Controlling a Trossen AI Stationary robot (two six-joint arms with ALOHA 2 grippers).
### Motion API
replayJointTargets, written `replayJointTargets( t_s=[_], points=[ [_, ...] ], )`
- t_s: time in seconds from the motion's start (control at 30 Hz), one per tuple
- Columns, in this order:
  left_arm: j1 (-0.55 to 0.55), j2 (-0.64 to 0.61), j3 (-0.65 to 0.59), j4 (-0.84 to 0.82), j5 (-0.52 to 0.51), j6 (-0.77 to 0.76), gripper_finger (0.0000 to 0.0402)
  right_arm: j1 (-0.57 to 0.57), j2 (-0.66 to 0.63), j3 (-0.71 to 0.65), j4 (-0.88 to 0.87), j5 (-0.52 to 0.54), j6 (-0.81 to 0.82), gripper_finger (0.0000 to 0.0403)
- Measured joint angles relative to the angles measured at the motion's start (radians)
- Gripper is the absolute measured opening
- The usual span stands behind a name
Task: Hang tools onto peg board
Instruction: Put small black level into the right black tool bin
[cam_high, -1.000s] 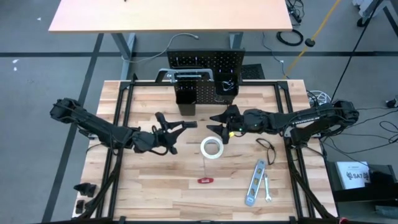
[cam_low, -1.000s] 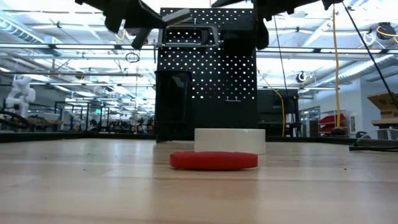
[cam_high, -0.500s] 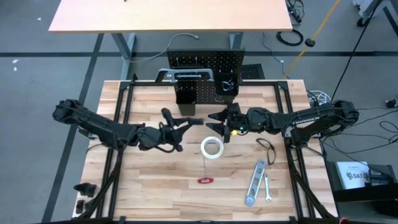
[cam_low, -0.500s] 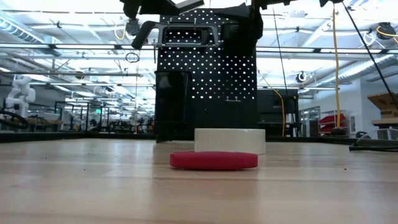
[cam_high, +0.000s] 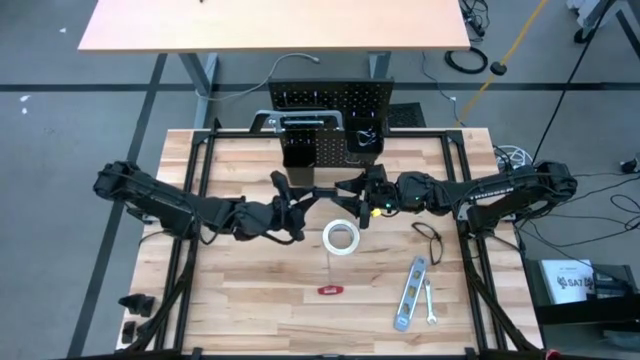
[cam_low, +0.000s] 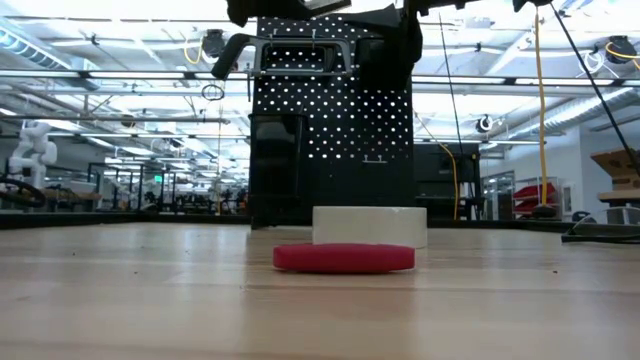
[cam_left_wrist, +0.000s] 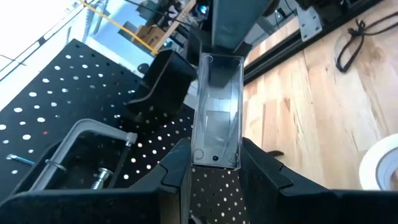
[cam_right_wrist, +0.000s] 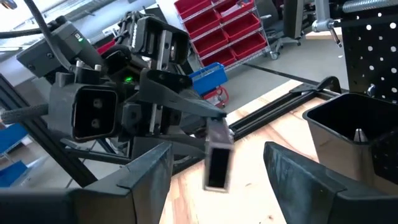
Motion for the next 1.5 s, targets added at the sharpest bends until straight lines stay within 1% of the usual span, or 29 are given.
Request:
replayJointTargets(
  t_s=[0.13, 0.5, 0.73, 0.93, 1.03, 1.2, 1.27, 1.37, 1.5],
  points=[
    [0.015, 0.013, 0.014, 0.002, 0.000, 0.000, 0.0098, 0.000, 0.000, 0.000, -0.005, 0.000, -0.006, 0.0220],
    [0.022, 0.013, 0.014, 0.001, 0.013, -0.001, 0.0098, -0.013, 0.000, 0.000, -0.009, 0.021, -0.046, 0.0107],
    [0.023, 0.013, 0.014, 0.002, 0.016, 0.001, 0.0098, -0.019, 0.000, 0.000, -0.005, 0.018, -0.045, 0.0064],
    [0.023, 0.013, 0.014, 0.003, 0.016, 0.002, 0.0104, -0.019, 0.000, 0.000, 0.001, 0.019, -0.052, 0.0043],
    [0.027, 0.013, 0.014, 0.006, 0.021, 0.001, 0.0128, -0.019, 0.000, 0.000, 0.008, 0.020, -0.065, 0.0043],
    [0.027, 0.013, 0.014, 0.009, 0.026, -0.009, 0.0182, -0.020, 0.000, 0.000, 0.006, 0.025, -0.091, 0.0043],
    [0.027, 0.013, 0.014, 0.009, 0.011, -0.010, 0.0198, -0.020, 0.000, 0.000, 0.005, 0.025, -0.096, 0.0043],
    [0.025, 0.005, 0.014, 0.001, -0.012, -0.010, 0.0214, -0.020, 0.000, 0.000, 0.005, 0.025, -0.099, 0.0043],
    [0.025, -0.021, 0.013, -0.042, -0.023, -0.034, 0.0221, -0.020, -0.008, 0.000, -0.015, 0.025, -0.109, 0.0043]
  ],
)
